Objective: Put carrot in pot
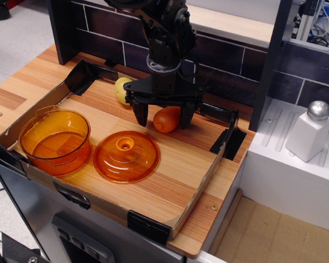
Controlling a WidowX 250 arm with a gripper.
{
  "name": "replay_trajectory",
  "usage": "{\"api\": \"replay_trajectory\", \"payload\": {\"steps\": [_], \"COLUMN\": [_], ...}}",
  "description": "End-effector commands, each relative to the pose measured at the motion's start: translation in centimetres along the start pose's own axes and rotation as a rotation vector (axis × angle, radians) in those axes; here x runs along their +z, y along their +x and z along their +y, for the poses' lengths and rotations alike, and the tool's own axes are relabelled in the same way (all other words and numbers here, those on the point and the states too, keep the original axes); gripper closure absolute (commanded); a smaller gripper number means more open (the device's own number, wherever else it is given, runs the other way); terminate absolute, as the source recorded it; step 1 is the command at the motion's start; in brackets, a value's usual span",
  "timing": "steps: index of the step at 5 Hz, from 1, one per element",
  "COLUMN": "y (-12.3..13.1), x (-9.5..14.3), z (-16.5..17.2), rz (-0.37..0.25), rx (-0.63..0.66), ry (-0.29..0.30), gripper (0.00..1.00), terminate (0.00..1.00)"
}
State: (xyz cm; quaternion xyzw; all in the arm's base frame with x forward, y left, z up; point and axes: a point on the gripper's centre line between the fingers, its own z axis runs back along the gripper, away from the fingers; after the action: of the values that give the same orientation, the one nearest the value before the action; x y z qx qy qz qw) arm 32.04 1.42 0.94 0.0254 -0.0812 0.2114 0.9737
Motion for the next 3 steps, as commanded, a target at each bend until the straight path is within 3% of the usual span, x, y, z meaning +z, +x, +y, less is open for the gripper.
{"api": "replay_trajectory", "payload": {"steps": [1,2,3], "y": [0.7,0.8,0.9], "x": [1.5,3.1,6.7], "z": [-0.5,-0.5,0.5], "rz": [-0.023,-0.037,-0.096], "rx": [0.002,0.013,0.055], "ry": [-0.028,-0.040,-0.100], "gripper": [1.00,1.00,1.00], "terminate": [0.00,0.00,0.00]}}
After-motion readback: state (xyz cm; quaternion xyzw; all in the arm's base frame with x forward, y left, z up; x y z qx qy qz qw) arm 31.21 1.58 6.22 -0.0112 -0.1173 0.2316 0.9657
